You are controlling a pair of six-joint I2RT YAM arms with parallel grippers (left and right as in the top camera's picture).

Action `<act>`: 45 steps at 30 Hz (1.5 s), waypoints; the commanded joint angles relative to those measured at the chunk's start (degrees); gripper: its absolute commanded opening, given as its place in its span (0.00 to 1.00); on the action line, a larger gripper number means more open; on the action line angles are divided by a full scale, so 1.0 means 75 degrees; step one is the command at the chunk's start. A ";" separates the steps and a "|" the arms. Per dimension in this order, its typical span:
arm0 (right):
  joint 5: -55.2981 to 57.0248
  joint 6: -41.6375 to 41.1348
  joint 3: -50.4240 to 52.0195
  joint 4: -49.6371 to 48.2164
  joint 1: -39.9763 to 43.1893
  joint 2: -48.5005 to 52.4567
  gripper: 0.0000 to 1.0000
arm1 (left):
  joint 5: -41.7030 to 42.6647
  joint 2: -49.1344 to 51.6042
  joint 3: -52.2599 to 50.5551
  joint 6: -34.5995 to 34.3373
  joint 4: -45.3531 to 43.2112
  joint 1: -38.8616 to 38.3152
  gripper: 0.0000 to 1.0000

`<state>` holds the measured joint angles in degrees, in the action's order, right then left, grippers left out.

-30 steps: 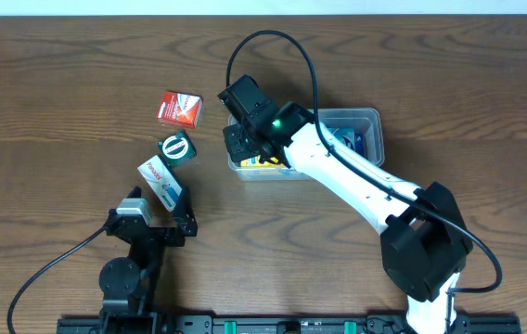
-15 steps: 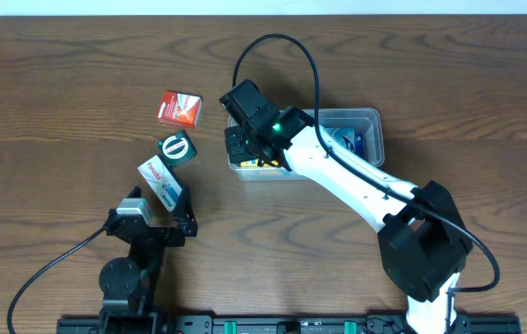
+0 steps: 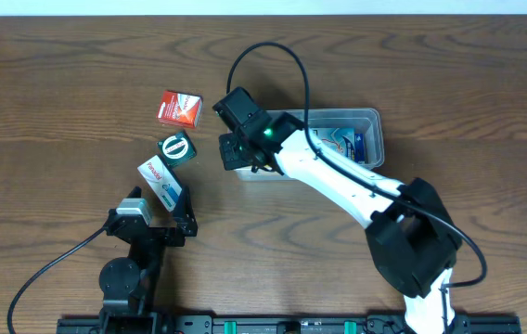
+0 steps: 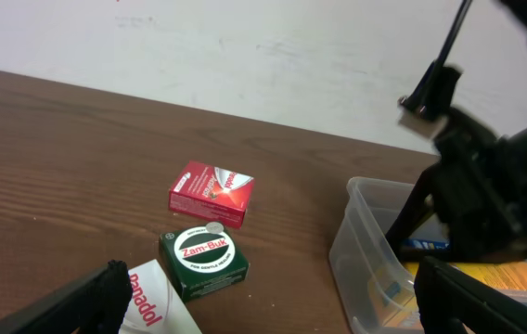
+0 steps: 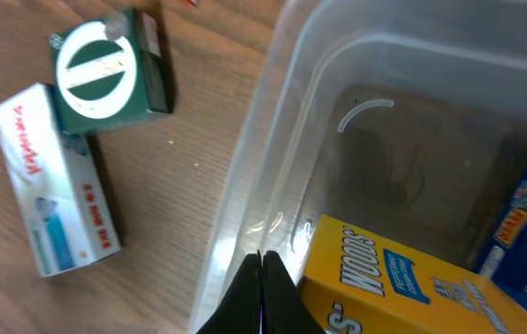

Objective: Pack container

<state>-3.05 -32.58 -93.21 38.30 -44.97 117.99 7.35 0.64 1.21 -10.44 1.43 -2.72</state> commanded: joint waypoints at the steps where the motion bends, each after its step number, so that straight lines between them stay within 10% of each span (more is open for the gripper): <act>1: -0.0085 -0.0111 0.0047 -0.0076 -0.0070 0.0073 0.01 | 0.0154 -0.0006 -0.0131 0.0073 0.0256 0.0032 0.98; 45: 0.0032 0.1349 0.0044 0.1746 0.1443 0.0076 0.01 | 0.0152 -0.0006 -0.0131 0.0073 0.0256 0.0032 0.98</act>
<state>-3.22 -24.84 -93.17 50.70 -35.57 118.48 7.35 0.64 1.21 -10.44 1.45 -2.72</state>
